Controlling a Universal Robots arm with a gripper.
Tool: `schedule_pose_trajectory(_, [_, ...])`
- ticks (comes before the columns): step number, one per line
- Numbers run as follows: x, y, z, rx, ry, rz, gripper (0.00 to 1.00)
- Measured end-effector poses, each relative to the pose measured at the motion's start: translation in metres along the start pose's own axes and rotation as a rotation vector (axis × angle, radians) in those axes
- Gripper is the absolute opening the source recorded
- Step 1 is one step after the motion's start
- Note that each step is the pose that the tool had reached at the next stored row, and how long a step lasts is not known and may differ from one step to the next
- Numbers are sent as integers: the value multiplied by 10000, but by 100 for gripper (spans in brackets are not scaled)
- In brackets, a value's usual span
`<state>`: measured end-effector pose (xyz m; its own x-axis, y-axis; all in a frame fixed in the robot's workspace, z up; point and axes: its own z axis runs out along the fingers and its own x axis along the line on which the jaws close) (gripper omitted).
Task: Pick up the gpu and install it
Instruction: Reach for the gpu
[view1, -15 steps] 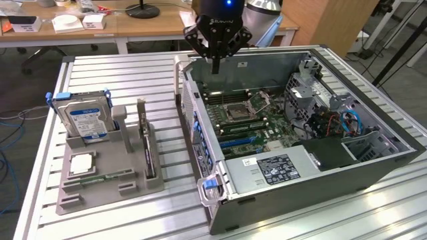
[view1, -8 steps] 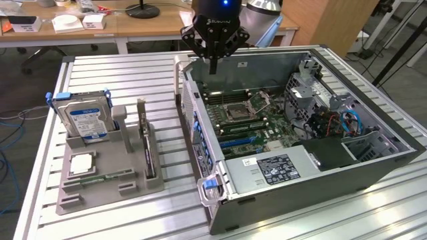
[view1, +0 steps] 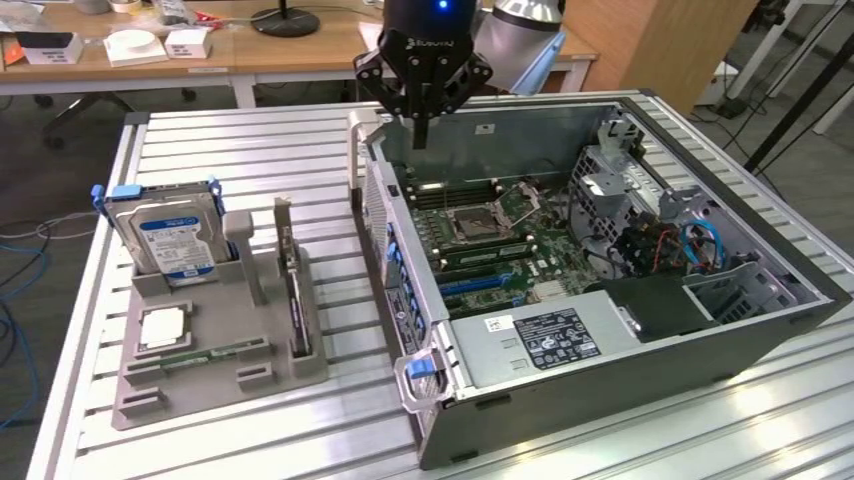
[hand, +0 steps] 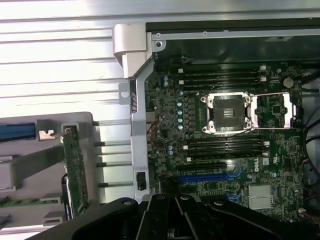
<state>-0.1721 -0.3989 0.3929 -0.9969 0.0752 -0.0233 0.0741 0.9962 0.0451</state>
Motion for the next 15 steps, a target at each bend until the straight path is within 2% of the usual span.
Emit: schedule_pose_trajectory(15, [118, -9, -1, 1, 0, 0, 11])
